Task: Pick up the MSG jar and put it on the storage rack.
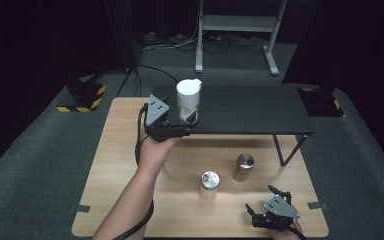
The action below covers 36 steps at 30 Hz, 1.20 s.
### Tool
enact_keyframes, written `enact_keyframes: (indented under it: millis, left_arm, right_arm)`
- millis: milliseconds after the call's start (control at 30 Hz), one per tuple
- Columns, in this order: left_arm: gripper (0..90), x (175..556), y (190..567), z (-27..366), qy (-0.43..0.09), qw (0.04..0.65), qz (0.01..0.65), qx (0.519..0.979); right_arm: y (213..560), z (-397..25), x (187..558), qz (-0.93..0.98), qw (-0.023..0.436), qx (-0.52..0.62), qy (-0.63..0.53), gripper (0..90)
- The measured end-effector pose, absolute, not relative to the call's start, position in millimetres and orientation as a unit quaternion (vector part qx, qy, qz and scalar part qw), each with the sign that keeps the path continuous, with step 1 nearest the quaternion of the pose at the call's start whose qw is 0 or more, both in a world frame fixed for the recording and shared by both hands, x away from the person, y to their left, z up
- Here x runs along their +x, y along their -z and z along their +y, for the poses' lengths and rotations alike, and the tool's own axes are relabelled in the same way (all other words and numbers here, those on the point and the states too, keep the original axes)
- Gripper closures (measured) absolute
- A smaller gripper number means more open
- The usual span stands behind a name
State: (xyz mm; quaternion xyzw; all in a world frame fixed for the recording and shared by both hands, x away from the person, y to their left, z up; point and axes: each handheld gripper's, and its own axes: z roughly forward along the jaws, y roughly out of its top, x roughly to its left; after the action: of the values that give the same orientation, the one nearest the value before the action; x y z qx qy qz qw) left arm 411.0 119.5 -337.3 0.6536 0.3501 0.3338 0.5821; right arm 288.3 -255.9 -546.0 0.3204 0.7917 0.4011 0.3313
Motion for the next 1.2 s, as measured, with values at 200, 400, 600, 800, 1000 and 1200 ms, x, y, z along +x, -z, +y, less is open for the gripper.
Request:
enact_keyframes:
  millis: [200,400,600,800,1000,1200]
  left_arm:
    - [0.3,400.9,337.8,124.7,-0.331,0.588,0.348,0.65]
    - [0.3,392.8,339.5,126.2,-0.334,0.586,0.347,0.651]
    - [0.2,384.0,341.5,128.1,-0.339,0.582,0.348,0.652]
    - [0.2,379.2,344.4,130.7,-0.339,0.582,0.351,0.651]
    - [0.3,374.8,347.6,133.2,-0.339,0.578,0.352,0.654]
    - [0.3,369.4,352.3,132.8,-0.336,0.574,0.352,0.659]
  right_arm:
    - [546.0,-256.1,288.3,0.791,0.332,0.321,-0.402,0.2]
    - [546.0,-255.7,288.0,0.792,0.333,0.32,-0.4,0.2]
    - [546.0,-255.7,288.1,0.792,0.332,0.321,-0.4,0.2]
    - [546.0,-255.7,288.1,0.792,0.333,0.321,-0.4,0.2]
    - [546.1,-255.5,288.1,0.792,0.333,0.32,-0.399,0.2]
    - [546.0,-255.6,288.2,0.792,0.332,0.321,-0.399,0.2]
